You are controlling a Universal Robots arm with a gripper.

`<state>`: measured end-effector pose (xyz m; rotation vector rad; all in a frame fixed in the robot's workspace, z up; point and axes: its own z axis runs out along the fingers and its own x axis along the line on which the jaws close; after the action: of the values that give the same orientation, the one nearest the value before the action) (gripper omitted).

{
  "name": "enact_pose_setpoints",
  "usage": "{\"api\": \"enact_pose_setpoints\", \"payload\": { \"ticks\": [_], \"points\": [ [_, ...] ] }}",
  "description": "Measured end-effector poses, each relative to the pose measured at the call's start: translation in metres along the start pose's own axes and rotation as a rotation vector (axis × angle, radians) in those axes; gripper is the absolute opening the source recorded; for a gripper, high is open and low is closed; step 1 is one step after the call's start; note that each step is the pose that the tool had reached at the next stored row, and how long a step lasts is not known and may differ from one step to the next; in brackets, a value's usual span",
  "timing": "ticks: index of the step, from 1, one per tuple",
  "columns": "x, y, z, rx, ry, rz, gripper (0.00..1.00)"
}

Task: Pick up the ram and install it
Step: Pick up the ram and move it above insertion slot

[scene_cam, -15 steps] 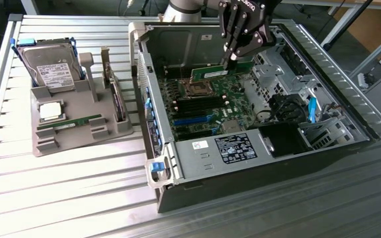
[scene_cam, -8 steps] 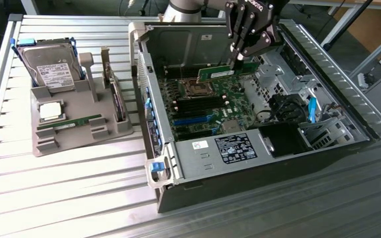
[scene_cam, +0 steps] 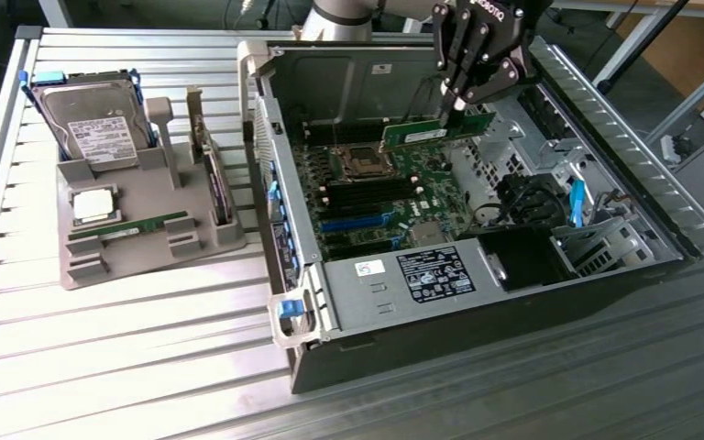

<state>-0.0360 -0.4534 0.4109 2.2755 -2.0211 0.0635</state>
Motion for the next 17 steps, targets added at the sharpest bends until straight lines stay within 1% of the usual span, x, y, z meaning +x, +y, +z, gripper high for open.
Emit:
{"api": "enact_pose_setpoints", "payload": {
  "ticks": [1,2,3,4,5,6,7,8,9,10,11,16,17],
  "points": [
    [0.0,-0.0016,0.0,0.0016,-0.0135,0.0,0.11],
    [0.0,-0.0025,-0.0001,0.0027,-0.0223,-0.001,0.11],
    [0.0,-0.0031,-0.0001,0.0036,-0.0293,-0.001,0.11],
    [0.001,-0.0044,-0.0001,0.0055,-0.0452,-0.002,0.11],
    [0.001,-0.006,-0.0002,0.0078,-0.0643,-0.002,0.11],
    [0.001,-0.0072,-0.0002,0.0096,-0.0788,-0.003,0.11],
    [0.001,-0.008,-0.0003,0.0104,-0.0867,-0.003,0.11],
    [0.001,-0.0097,-0.0003,0.0125,-0.1037,-0.003,0.11],
    [0.001,-0.0105,-0.0003,0.0131,-0.1087,-0.004,0.11],
    [0.001,-0.0119,-0.0004,0.0139,-0.1153,-0.004,0.11],
    [0.002,-0.0141,-0.0004,0.0144,-0.1187,-0.004,0.11],
    [0.004,-0.0297,-0.001,0.0143,-0.1187,-0.004,0.11],
    [0.004,-0.0349,-0.0011,0.0143,-0.1187,-0.004,0.11]
  ]
}}
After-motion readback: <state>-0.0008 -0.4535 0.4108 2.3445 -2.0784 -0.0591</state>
